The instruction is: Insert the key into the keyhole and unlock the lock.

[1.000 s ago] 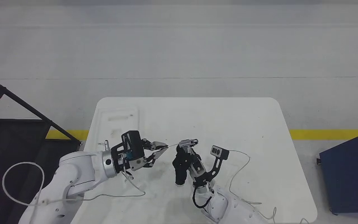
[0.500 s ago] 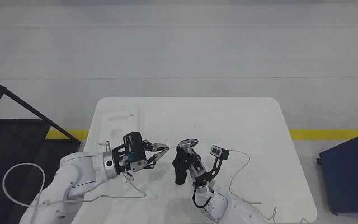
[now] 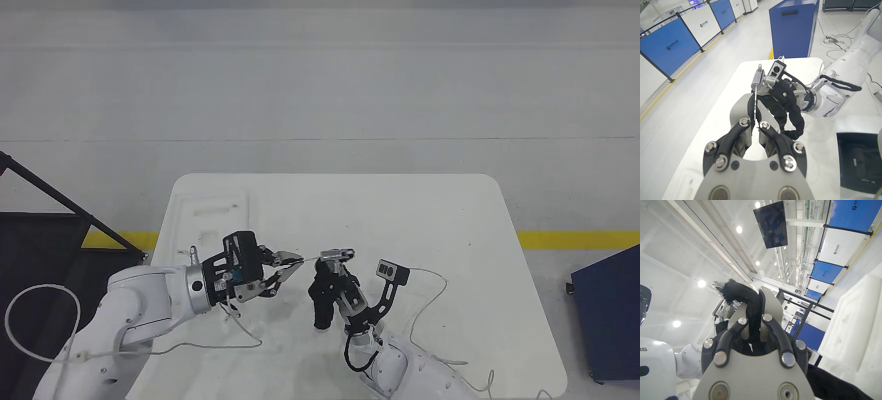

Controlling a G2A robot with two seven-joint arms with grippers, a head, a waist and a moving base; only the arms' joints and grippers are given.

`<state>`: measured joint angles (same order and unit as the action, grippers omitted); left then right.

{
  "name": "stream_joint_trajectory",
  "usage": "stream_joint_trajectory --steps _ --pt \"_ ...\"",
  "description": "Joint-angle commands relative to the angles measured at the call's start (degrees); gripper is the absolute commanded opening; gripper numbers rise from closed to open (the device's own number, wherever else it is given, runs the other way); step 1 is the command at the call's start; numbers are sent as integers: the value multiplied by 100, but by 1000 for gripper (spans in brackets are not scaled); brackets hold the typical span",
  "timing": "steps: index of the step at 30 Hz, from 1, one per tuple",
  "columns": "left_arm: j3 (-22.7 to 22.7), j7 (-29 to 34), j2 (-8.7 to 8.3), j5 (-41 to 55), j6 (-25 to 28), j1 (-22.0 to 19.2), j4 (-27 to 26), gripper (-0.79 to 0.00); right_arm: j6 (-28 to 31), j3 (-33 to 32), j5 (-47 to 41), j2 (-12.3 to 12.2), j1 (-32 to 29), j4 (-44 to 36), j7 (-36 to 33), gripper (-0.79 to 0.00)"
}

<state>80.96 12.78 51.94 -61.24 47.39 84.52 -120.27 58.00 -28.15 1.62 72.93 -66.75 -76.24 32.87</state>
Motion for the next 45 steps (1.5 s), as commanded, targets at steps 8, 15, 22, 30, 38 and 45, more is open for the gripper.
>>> stream_joint_trajectory --steps 8,15,22,30,38,45 --pt "-213 151 16 35 31 -202 42 -785 0 0 0 0 0 0 0 -785" --pt "-203 438 -4 41 205 -369 74 -785 0 0 0 0 0 0 0 -785" --pt "-127 838 -40 34 315 -467 -141 -785 0 0 0 0 0 0 0 -785" --pt "-255 1178 -55 -261 349 -623 -390 -785 0 0 0 0 0 0 0 -785" --pt "-404 1502 -61 -363 288 -824 -460 -785 0 0 0 0 0 0 0 -785" --pt "-424 1862 -85 -234 296 -938 -580 -785 0 0 0 0 0 0 0 -785"
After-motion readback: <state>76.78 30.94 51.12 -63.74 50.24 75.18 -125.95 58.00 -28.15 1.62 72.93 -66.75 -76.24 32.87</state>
